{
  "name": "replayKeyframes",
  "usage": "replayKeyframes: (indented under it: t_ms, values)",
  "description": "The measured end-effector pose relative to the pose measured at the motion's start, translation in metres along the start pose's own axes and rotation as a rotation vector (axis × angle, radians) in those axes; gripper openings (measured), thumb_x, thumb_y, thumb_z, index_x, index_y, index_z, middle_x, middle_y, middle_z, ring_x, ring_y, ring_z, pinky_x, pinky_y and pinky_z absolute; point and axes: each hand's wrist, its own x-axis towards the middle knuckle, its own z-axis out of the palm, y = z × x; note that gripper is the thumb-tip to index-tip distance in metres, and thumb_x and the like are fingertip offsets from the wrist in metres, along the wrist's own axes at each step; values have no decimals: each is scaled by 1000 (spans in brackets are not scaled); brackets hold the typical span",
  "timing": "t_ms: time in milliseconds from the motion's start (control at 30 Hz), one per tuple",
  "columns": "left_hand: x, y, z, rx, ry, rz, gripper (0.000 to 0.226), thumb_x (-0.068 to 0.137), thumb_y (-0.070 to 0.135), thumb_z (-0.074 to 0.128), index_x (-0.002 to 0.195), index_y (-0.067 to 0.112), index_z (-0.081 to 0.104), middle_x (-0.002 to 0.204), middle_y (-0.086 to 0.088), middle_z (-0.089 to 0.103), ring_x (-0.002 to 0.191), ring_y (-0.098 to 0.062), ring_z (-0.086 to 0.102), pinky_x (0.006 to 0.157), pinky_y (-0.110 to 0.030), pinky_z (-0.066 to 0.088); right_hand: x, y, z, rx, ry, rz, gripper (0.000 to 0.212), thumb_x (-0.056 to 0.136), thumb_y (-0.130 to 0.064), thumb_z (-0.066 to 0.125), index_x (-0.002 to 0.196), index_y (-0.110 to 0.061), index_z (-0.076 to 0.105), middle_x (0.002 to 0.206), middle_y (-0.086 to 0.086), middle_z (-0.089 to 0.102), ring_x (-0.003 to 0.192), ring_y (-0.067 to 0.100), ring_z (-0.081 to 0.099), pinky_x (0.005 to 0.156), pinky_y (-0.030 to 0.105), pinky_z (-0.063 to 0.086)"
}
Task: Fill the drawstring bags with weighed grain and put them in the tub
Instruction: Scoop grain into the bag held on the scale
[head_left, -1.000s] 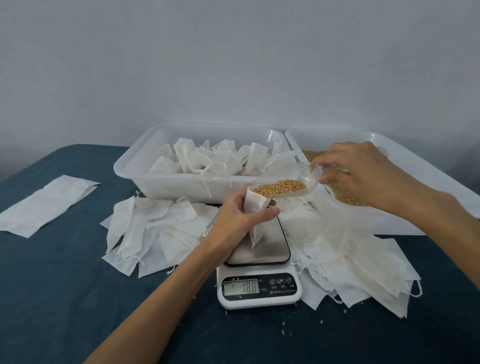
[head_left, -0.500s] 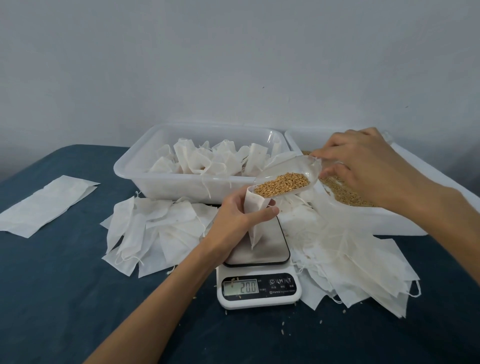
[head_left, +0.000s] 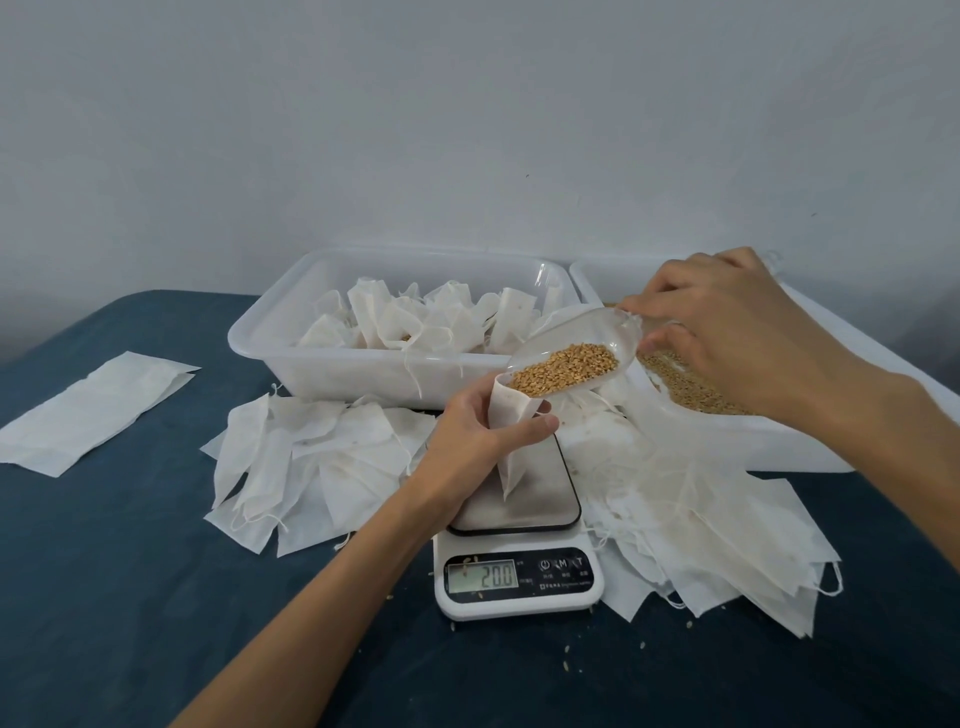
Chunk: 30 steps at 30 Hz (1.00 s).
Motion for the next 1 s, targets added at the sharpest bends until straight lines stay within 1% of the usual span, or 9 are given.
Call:
replayKeyframes:
  t_ms: [300,467,567,633,700,767,833,900,1000]
  values:
    - [-1,1,-1,36,8,-15,38,87,13,83,122,10,70,109,-5,77,103,-14,72,92,-28,53,-1,4,4,58,-7,33,28,91,-16,73,119,-18,74,105,4,69,100,27,59,97,42,31]
    - [-1,1,-2,28,15,-14,43,83,20,85,122,11,70,111,-7,77,105,-20,73,93,-30,55,-4,13,17,220,-73,118,24,90,-16,74,114,-18,75,98,1,67,100,25,62,92,45,45]
    - [0,0,-3,32,27,-10,39,83,20,85,118,12,71,109,-8,77,100,-19,72,90,-33,55,-7,21,26,374,-133,208,20,89,-14,75,108,-20,74,102,-4,71,106,12,66,92,37,50]
    - [0,1,-4,23,32,-13,45,80,24,85,121,16,70,107,-7,77,98,-16,72,89,-34,54,-10,28,31,454,-146,274,17,88,-14,76,101,-25,73,102,-12,72,106,1,65,90,32,50]
    - [1,1,-3,23,28,-12,49,78,25,85,124,18,68,106,-5,77,97,-14,72,90,-38,55,-14,39,34,505,-125,353,19,86,-16,78,94,-31,72,97,-16,71,101,-7,62,84,24,47]
    - [1,1,-2,29,23,-9,53,77,25,85,127,20,65,106,-4,77,97,-14,72,90,-37,54,-19,53,36,525,-108,427,21,86,-18,79,92,-35,67,96,-20,68,96,-10,59,81,16,42]
    - [1,1,-2,25,16,-6,58,78,24,85,131,22,61,107,-4,77,98,-14,72,89,-33,52,-24,68,42,484,-114,498,18,87,-23,78,98,-29,65,102,-13,66,99,1,60,88,23,43]
    - [1,1,-3,13,12,-9,58,79,23,85,132,24,60,109,-5,77,100,-16,72,90,-30,51,-27,83,52,384,-136,594,20,89,-25,77,103,-20,63,105,-4,63,101,15,58,88,33,45]
    - [0,3,-5,14,4,-14,48,80,25,85,125,24,69,111,-6,78,104,-17,73,88,-28,52,-29,98,70,208,-228,710,21,92,-22,74,94,-3,64,94,8,66,83,24,60,69,34,46]
